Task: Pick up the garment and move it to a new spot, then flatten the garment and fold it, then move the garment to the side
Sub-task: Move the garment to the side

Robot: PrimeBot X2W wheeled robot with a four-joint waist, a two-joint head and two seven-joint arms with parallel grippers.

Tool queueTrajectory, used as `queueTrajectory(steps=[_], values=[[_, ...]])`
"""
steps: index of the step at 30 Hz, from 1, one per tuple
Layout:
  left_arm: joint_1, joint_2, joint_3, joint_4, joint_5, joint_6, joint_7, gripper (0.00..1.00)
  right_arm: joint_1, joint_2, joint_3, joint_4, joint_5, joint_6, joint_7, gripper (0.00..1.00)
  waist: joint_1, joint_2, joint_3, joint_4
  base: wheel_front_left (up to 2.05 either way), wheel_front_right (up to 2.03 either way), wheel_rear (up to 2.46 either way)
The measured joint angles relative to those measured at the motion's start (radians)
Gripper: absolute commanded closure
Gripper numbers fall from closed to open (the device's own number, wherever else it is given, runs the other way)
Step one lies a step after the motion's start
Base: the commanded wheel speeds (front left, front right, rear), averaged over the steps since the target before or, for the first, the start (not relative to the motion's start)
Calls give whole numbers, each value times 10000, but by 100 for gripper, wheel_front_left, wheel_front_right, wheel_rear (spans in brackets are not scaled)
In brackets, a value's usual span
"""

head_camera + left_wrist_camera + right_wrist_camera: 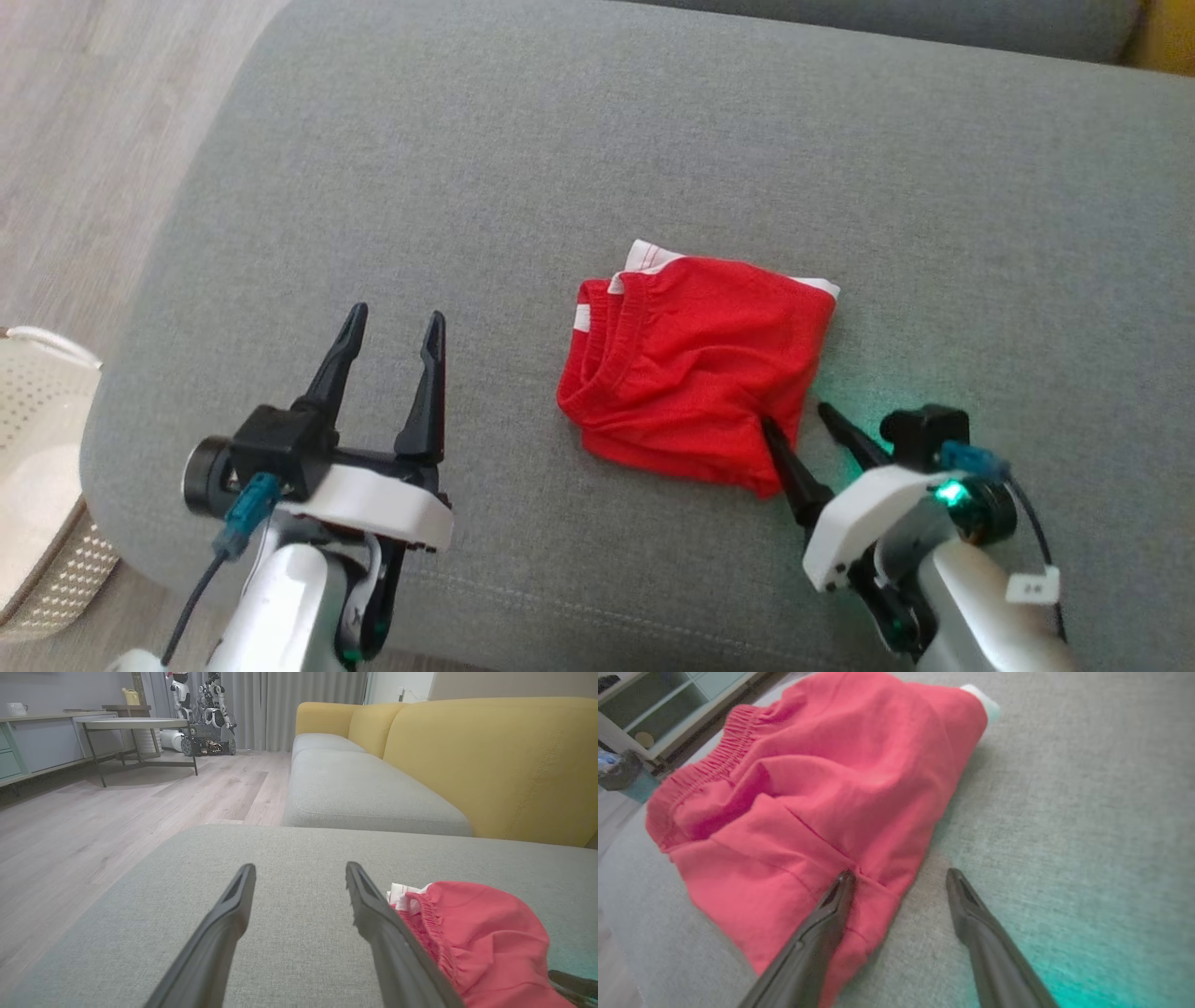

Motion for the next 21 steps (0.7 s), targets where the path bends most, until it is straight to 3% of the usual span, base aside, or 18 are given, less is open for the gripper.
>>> queueTrajectory(steps=[4, 5, 7, 15, 21], values=[[-1, -71, 35, 35, 0, -10, 0, 0, -518, 6, 232, 376, 539, 0, 355, 0, 0, 0, 90, 51, 0, 0, 0], [-1, -94, 67, 21, 6, -10, 0, 0, -619, 6, 351, 420, 692, 0, 489, 52, -1, 0, 102, 33, 0, 0, 0], [-1, -144, 167, -2, 12, -15, -2, 0, -753, -2, 546, 439, 844, 0, 612, 100, -1, 0, 123, -37, 0, 0, 0], [-1, -186, 307, -117, 144, -105, -2, 0, -918, -134, 1243, 282, 1162, 0, 846, 100, 0, 0, 126, -535, 0, 0, 0], [7, -171, 564, -274, 222, -188, -2, 0, -984, -1093, 1348, -286, 1127, 0, 993, 100, 0, 0, 74, -1506, 0, 0, 0]])
